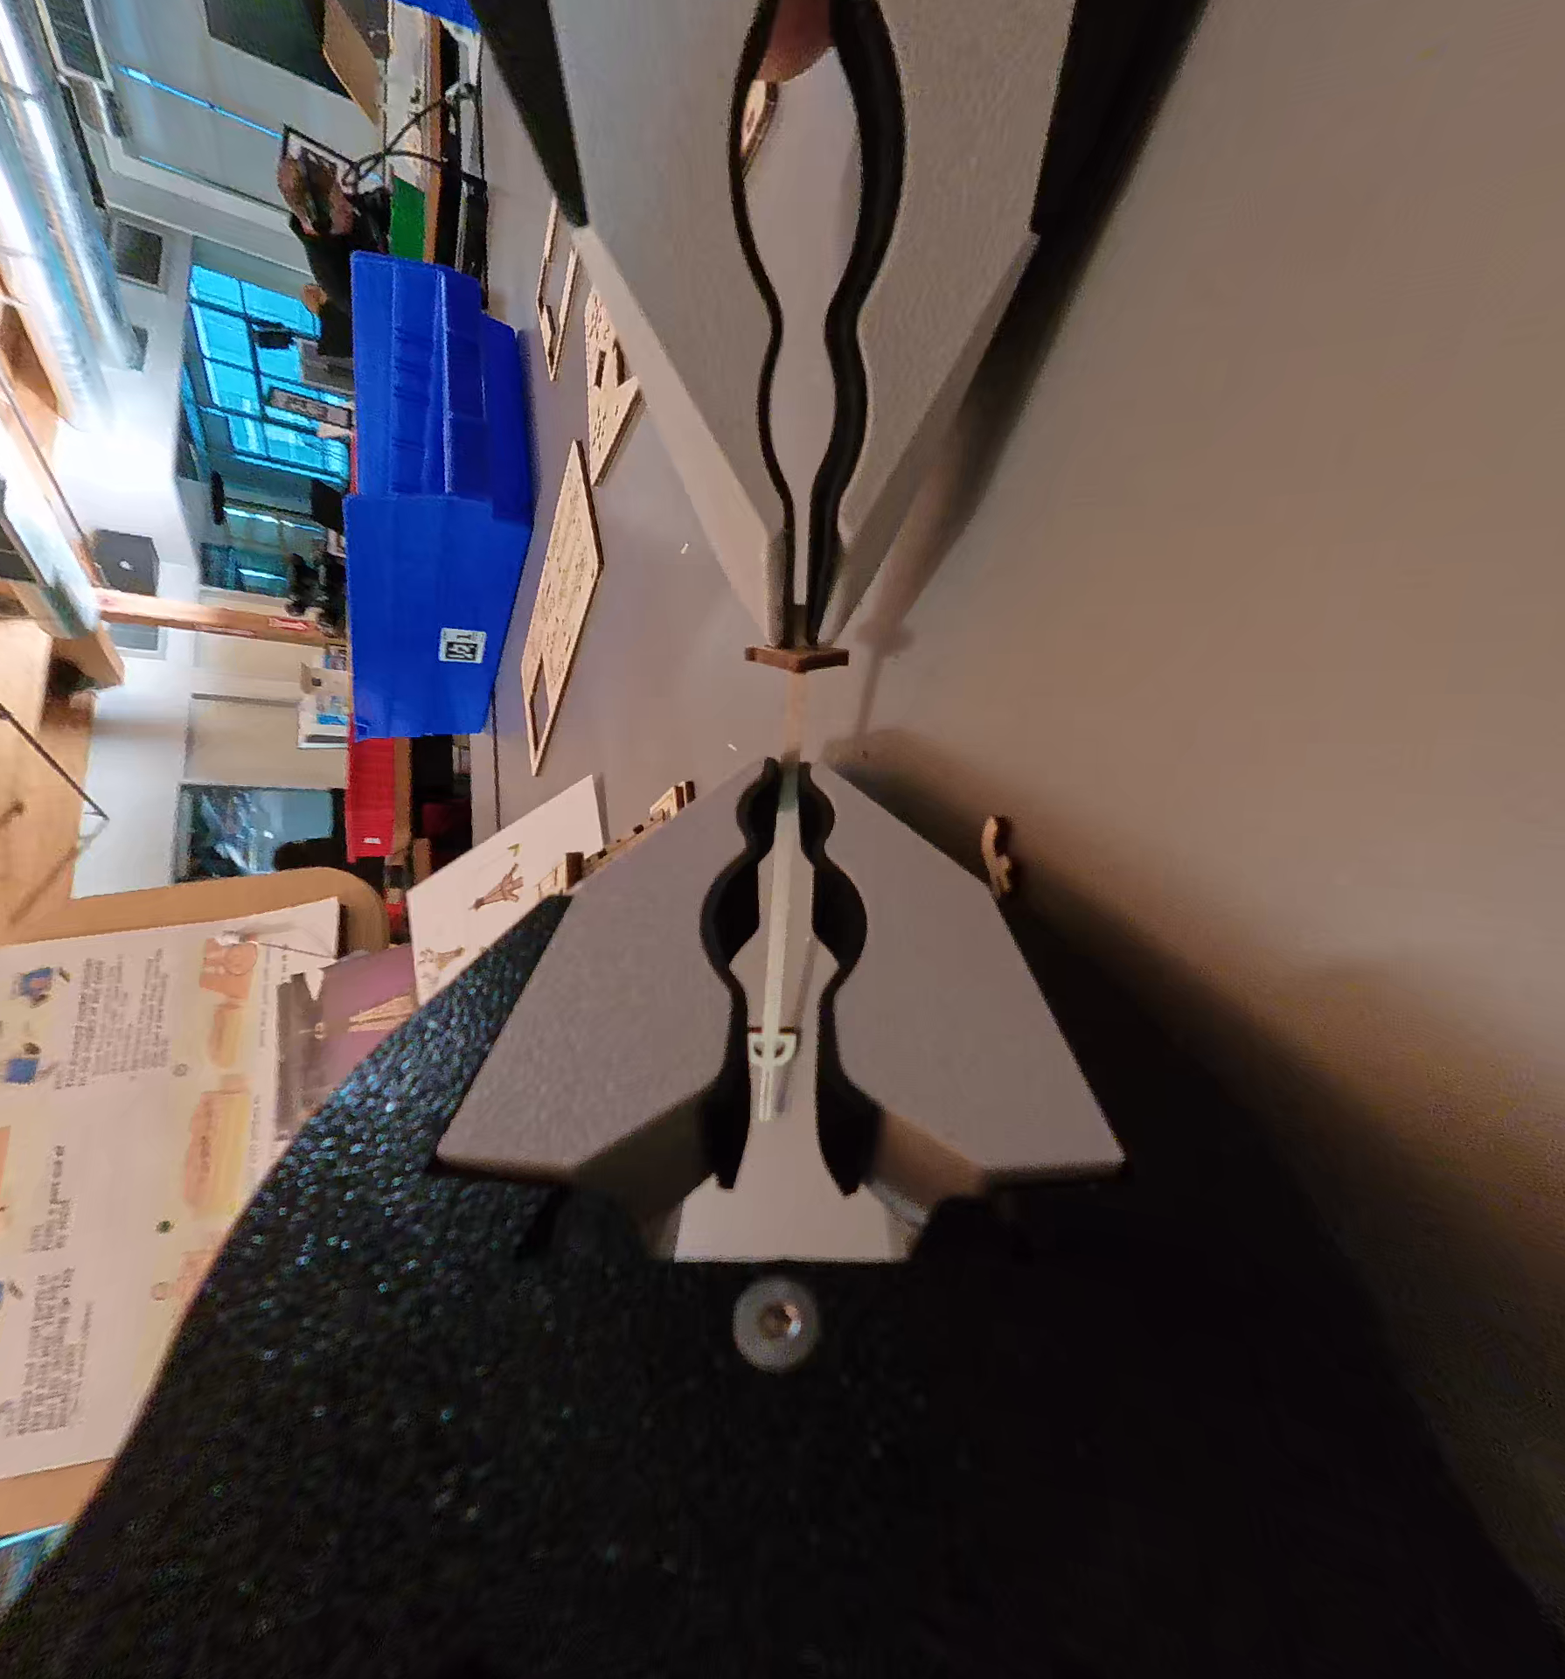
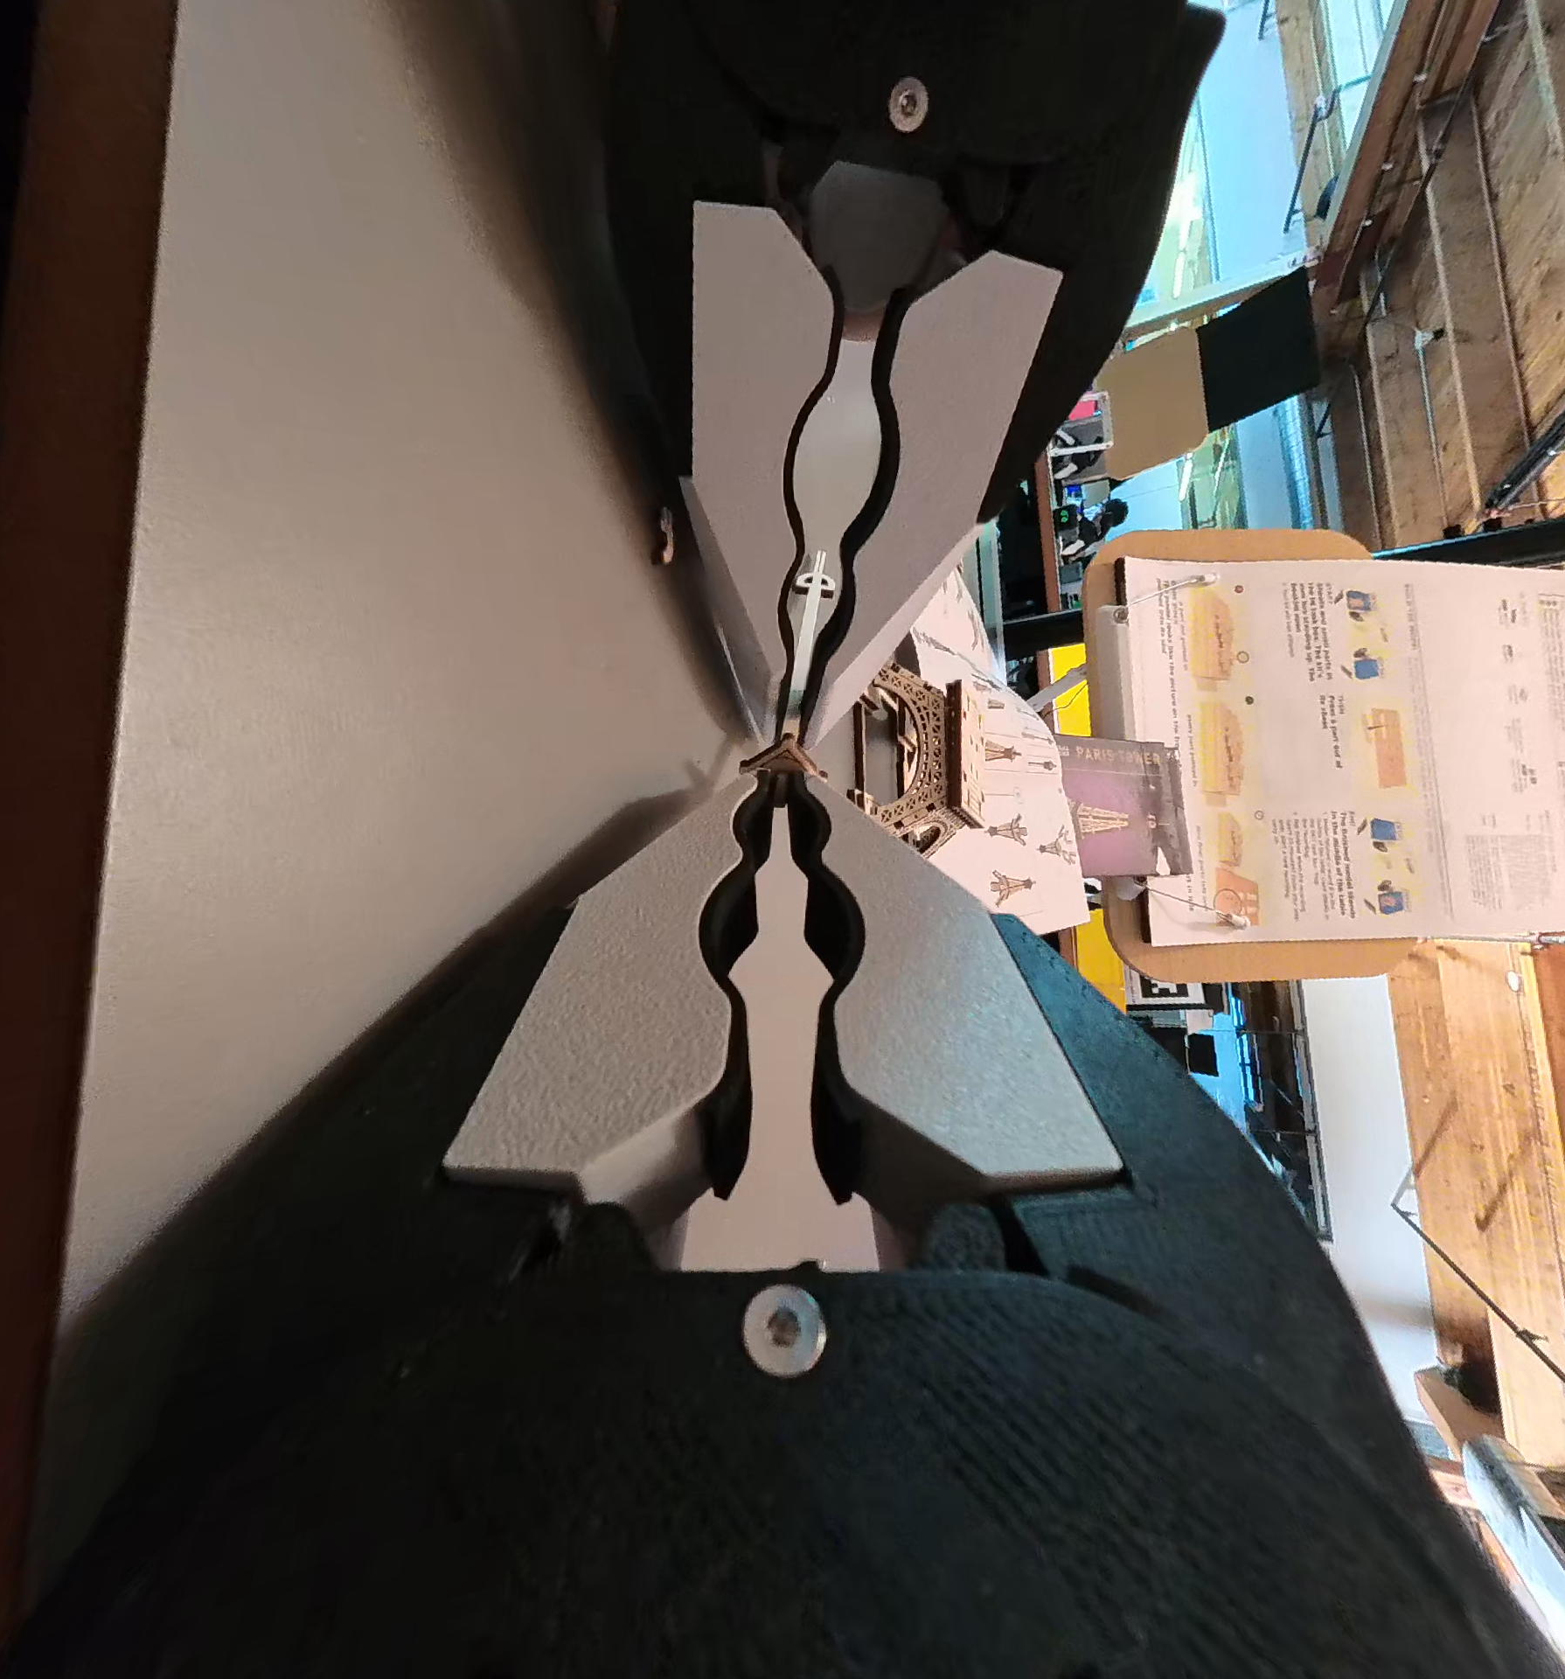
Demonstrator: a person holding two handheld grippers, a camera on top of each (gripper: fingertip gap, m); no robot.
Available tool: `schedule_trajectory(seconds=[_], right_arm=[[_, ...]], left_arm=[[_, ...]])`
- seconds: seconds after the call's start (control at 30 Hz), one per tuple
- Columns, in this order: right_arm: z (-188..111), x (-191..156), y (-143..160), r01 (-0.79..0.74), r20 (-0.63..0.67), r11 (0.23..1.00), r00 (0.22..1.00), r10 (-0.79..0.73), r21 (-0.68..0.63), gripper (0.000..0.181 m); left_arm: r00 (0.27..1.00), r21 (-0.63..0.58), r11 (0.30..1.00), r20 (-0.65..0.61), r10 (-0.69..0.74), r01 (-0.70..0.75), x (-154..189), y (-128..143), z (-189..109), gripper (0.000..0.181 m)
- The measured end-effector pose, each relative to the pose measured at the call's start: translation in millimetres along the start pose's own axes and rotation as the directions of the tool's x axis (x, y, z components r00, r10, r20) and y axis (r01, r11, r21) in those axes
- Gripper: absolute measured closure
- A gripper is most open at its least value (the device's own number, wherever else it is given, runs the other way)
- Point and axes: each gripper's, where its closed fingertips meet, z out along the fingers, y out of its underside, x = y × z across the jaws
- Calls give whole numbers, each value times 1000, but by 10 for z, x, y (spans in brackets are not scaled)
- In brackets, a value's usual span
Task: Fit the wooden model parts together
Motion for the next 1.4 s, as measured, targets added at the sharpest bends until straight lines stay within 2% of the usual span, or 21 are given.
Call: schedule_trajectory(seconds=[0.13, 0.33, 0.57, 0.73, 1.0, 1.4], right_arm=[[4, 8, 9, -11, -6, 1000, 1000, 11, -9, 180], [8, 19, 6, -9, -18, 1000, 1000, 9, -17, 180], [-22, 75, -4, -3, -56, 1000, 998, 2, -11, 180], [-34, 72, -24, -2, -54, 1000, 999, 2, 6, 181], [-22, 22, -33, -88, 4, 995, 996, 88, 46, 180], [-47, 43, -67, -72, -8, 995, 997, 72, 64, 180]], left_arm=[[996, 47, 997, 59, 64, -66, -49, -116, -54, 163], [998, 91, 995, 41, 40, -43, -14, -229, -65, 156], [996, 11, 998, 64, 58, -58, -55, -126, -13, 161], [994, -16, 996, 67, 91, -91, -70, -23, -7, 181], [997, -70, 995, 33, 71, -69, -46, 3, 17, 181], [1000, -84, 996, 9, 23, -22, -56, -14, 6, 181]])
